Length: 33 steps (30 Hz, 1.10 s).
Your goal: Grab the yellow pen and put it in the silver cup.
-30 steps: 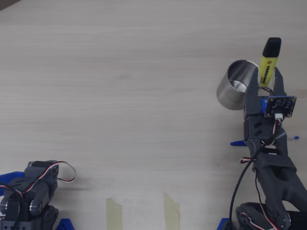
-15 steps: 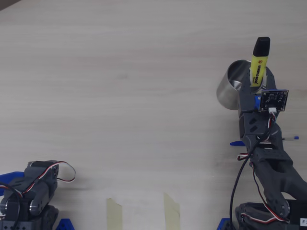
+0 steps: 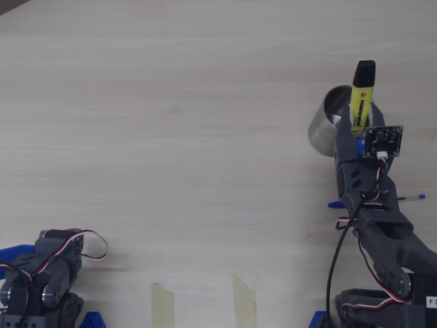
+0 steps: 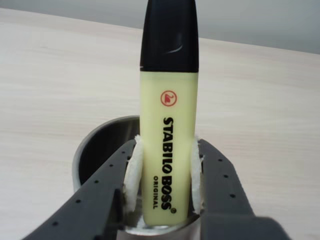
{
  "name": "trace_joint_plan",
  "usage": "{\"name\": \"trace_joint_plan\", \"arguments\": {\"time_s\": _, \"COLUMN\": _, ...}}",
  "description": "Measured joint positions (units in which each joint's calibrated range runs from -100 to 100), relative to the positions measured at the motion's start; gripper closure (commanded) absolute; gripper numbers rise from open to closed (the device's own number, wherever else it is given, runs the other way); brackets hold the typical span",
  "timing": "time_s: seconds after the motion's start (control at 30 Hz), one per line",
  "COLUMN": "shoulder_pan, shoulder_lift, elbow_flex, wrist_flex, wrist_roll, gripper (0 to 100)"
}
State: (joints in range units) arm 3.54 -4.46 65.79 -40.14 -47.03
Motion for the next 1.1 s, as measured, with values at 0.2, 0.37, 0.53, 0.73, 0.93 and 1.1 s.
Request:
{"name": "trace_joint_plan", "arguments": {"time_s": 0.2, "shoulder_pan": 0.0, "shoulder_lift": 2.2, "elbow_flex": -2.3, "wrist_flex": 0.0, "wrist_roll": 0.0, "gripper": 98}}
{"name": "trace_joint_plan", "arguments": {"time_s": 0.37, "shoulder_pan": 0.0, "shoulder_lift": 2.3, "elbow_flex": -2.3, "wrist_flex": 0.0, "wrist_roll": 0.0, "gripper": 97}}
{"name": "trace_joint_plan", "arguments": {"time_s": 0.53, "shoulder_pan": 0.0, "shoulder_lift": 2.6, "elbow_flex": -2.3, "wrist_flex": 0.0, "wrist_roll": -0.1, "gripper": 97}}
{"name": "trace_joint_plan", "arguments": {"time_s": 0.73, "shoulder_pan": 0.0, "shoulder_lift": 2.7, "elbow_flex": -2.3, "wrist_flex": 0.0, "wrist_roll": -0.7, "gripper": 92}}
{"name": "trace_joint_plan", "arguments": {"time_s": 0.93, "shoulder_pan": -1.7, "shoulder_lift": 2.7, "elbow_flex": -2.3, "wrist_flex": 0.0, "wrist_roll": -3.8, "gripper": 91}}
{"name": "trace_joint_plan", "arguments": {"time_s": 1.1, "shoulder_pan": -1.2, "shoulder_lift": 2.7, "elbow_flex": -2.3, "wrist_flex": 0.0, "wrist_roll": -4.2, "gripper": 89}}
